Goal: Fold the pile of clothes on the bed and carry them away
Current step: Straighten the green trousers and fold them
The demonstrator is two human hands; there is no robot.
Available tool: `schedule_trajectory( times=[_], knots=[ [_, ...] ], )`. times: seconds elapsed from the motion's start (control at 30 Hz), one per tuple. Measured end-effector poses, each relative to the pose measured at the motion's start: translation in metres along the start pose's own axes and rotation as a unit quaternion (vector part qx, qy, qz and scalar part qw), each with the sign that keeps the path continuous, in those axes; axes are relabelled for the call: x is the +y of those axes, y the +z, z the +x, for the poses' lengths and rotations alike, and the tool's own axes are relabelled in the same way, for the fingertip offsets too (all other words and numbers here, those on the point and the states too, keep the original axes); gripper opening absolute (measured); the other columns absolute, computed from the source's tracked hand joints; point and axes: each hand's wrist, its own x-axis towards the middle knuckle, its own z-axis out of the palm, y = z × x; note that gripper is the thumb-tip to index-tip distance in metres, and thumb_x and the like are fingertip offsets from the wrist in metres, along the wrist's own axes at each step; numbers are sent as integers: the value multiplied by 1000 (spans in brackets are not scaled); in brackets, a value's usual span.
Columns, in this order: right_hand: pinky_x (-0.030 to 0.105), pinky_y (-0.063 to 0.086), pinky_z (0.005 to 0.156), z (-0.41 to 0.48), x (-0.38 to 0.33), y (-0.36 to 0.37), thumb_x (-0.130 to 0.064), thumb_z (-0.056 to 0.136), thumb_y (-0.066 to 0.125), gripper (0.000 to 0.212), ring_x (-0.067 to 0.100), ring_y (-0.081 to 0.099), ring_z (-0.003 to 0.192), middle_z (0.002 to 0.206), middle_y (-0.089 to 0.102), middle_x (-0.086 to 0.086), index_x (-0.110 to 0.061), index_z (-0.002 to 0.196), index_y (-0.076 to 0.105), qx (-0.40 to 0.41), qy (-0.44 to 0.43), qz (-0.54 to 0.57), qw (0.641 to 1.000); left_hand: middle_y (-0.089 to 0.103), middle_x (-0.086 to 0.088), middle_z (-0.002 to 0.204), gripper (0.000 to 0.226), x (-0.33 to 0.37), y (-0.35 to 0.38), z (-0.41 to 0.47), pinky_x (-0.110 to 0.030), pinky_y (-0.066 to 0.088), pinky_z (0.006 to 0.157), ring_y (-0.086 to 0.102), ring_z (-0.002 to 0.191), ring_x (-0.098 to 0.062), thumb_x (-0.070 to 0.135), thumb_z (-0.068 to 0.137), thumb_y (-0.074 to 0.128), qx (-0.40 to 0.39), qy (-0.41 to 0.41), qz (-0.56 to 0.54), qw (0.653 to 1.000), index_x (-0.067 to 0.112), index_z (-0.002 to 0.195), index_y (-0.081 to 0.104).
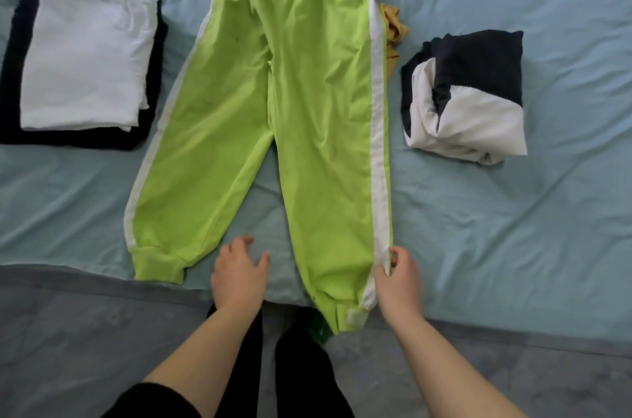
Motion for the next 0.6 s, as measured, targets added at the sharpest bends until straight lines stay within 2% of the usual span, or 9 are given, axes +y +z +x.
schedule_trajectory(
  times=[0.07, 0.13, 0.17, 0.23, 0.3, 0.37, 0.43, 0.53, 0.6],
  knots=[
    [38, 37, 101, -6, -16, 11, -12, 83, 63, 45, 32, 48, 120, 128, 51, 15, -8, 127, 54, 15, -71, -82, 994, 44, -12, 135, 69, -13, -20, 26, -48, 37, 99, 44, 123, -33, 38, 80, 69, 28, 45, 148, 988, 26, 141, 39],
    [40, 28, 111, -13, -33, 25, -20, 86, 59, 54, 27, 34, 136, 148, 36, 11, -16, 138, 46, -5, -139, -175, 975, 25, -9, 149, 89, -29, -35, 50, -56, 27, 106, 31, 135, -32, 41, 80, 66, -23, 59, 266, 962, 41, 150, 11],
    [39, 21, 115, -16, -41, 34, -24, 88, 55, 56, 25, 25, 141, 154, 27, 7, -21, 142, 40, -32, -170, -207, 963, 24, -9, 149, 90, -39, -39, 58, -56, 29, 105, 32, 133, -31, 37, 83, 62, -48, 82, 299, 950, 47, 150, 3],
    [37, 10, 118, -23, -57, 56, -28, 92, 48, 60, 20, 12, 146, 160, 12, 0, -28, 148, 28, -92, -226, -245, 938, 40, -9, 131, 81, -55, -44, 70, -48, 44, 95, 46, 114, -30, 23, 89, 53, -89, 141, 309, 936, 48, 150, 7],
    [35, 6, 119, -31, -75, 76, -28, 95, 43, 61, 15, 4, 148, 162, 4, -3, -29, 151, 20, -136, -264, -270, 916, 46, -8, 112, 74, -66, -46, 72, -43, 48, 85, 50, 99, -29, 13, 93, 46, -121, 169, 295, 933, 43, 152, 14],
    [34, 4, 119, -39, -93, 91, -27, 96, 40, 62, 12, 0, 148, 162, 0, -4, -28, 152, 15, -165, -277, -280, 904, 44, -7, 107, 69, -74, -47, 64, -43, 48, 83, 50, 97, -27, 15, 94, 45, -162, 165, 268, 935, 41, 152, 18],
    [34, 4, 119, -44, -113, 103, -27, 97, 39, 61, 11, -3, 148, 162, -3, -6, -28, 153, 13, -175, -286, -279, 900, 46, -3, 108, 62, -78, -52, 56, -41, 49, 84, 52, 99, -25, 28, 93, 46, -190, 164, 242, 937, 41, 150, 25],
    [34, 3, 120, -40, -150, 118, -29, 100, 35, 59, 11, -5, 148, 162, -3, -6, -26, 154, 11, -177, -314, -267, 894, 54, 1, 126, 54, -76, -68, 69, -39, 45, 93, 51, 115, -23, 48, 88, 48, -90, 175, 196, 961, 38, 142, 43],
    [34, -2, 119, -31, -177, 128, -31, 101, 33, 59, 12, -6, 148, 162, -4, -4, -24, 154, 9, -169, -337, -263, 888, 47, -3, 138, 58, -68, -85, 95, -44, 41, 100, 45, 124, -25, 47, 88, 53, -1, 135, 144, 980, 32, 143, 40]
  ],
)
